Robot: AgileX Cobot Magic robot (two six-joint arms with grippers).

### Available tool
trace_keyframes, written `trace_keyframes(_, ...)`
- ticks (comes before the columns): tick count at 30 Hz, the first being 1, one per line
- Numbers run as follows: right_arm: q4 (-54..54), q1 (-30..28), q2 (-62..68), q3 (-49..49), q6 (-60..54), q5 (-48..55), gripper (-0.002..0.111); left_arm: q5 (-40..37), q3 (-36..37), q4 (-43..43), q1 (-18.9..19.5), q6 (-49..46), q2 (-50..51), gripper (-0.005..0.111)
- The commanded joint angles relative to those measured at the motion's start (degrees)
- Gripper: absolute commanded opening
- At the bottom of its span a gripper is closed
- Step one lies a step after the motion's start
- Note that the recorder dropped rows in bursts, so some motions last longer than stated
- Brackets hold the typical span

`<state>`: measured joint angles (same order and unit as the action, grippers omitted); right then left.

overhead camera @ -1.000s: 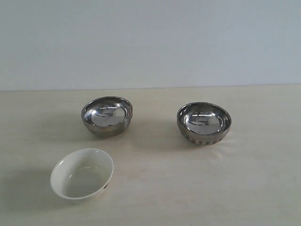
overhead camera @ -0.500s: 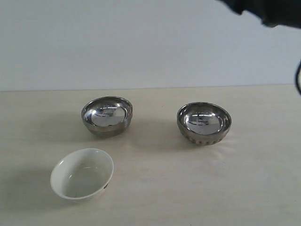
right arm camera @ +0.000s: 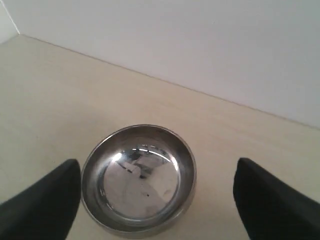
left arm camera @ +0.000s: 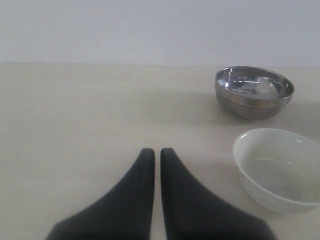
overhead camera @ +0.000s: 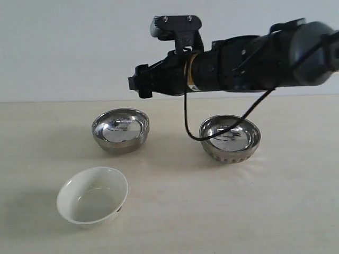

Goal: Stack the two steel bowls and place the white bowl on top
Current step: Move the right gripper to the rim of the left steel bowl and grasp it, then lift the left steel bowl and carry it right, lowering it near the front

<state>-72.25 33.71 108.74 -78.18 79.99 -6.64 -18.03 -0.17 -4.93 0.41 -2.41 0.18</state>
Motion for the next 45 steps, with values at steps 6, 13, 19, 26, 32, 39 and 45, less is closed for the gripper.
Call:
trace_keyframes(6,1.0,0.1,16.5,-10.3,6.3,-2.5,0.061,0.4,0.2,0.0,-0.3,0.3,-0.2,0.004)
trace_keyframes(13,1.1,0.1,21.4,-12.6,4.7,0.6,0.071,0.4,0.2,0.0,-0.3,0.3,-0.2,0.004)
trace_keyframes(19,5.6,0.1,26.3,-14.8,5.5,-1.3,0.071,0.4,0.2,0.0,-0.3,0.3,-0.2,0.004)
trace_keyframes(26,8.5,0.1,27.8,-16.2,6.8,-4.3,0.033,0.4,0.2,0.0,-0.3,0.3,-0.2,0.004)
trace_keyframes(32,9.7,0.1,25.7,-17.9,8.6,-12.0,0.000,0.4,0.2,0.0,-0.3,0.3,-0.2,0.004)
trace_keyframes(39,-11.6,0.1,16.0,-17.8,25.1,-12.3,0.000,0.4,0.2,0.0,-0.3,0.3,-0.2,0.004)
trace_keyframes(45,-27.7,-0.1,7.3,-15.6,40.0,-14.2,0.000,0.4,0.2,0.0,-0.3,0.3,-0.2,0.004)
